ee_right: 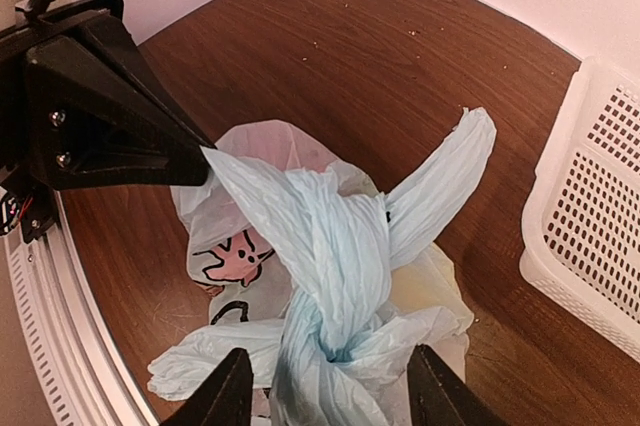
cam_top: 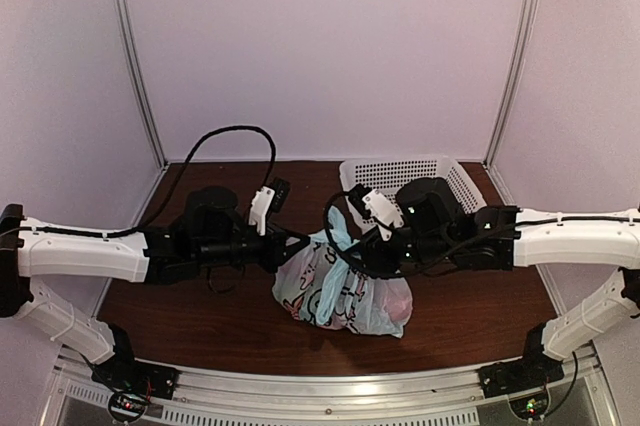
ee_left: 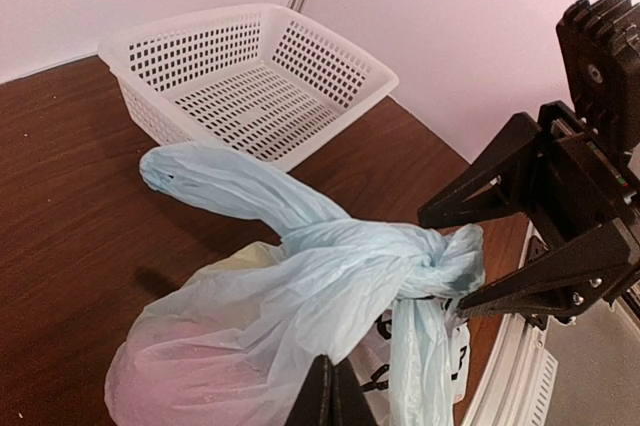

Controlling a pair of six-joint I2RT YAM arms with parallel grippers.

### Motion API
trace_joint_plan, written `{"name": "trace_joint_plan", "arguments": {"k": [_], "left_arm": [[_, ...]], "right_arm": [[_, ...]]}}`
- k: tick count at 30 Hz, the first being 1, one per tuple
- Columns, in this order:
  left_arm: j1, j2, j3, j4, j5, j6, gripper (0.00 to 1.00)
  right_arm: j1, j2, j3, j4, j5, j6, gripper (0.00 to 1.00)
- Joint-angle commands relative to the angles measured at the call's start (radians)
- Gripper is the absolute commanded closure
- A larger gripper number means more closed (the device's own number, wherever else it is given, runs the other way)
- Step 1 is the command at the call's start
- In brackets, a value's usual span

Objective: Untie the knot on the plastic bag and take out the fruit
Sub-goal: Untie the bag handles from the takeout bag.

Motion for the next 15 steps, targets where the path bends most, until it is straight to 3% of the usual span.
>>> {"name": "trace_joint_plan", "arguments": {"k": [1,5,15], "left_arm": [[0.005,0.001,-0.01,0.05,0.007,-0.008,1.0],[0.006,-0.004,-0.011,0.048,0.003,-0.008,1.0],[0.006,-0.013,-0.014,0.035,-0.039,-0.02,1.0]], "right_arm": [[0.01,0.01,-0.019,0.005,0.028,-0.003,0.5],[0.011,0.006,-0.02,0.009,0.033,-0.006,0.6],[0.01,0.0,-0.029,0.022,0.037,0.003,0.99]]}}
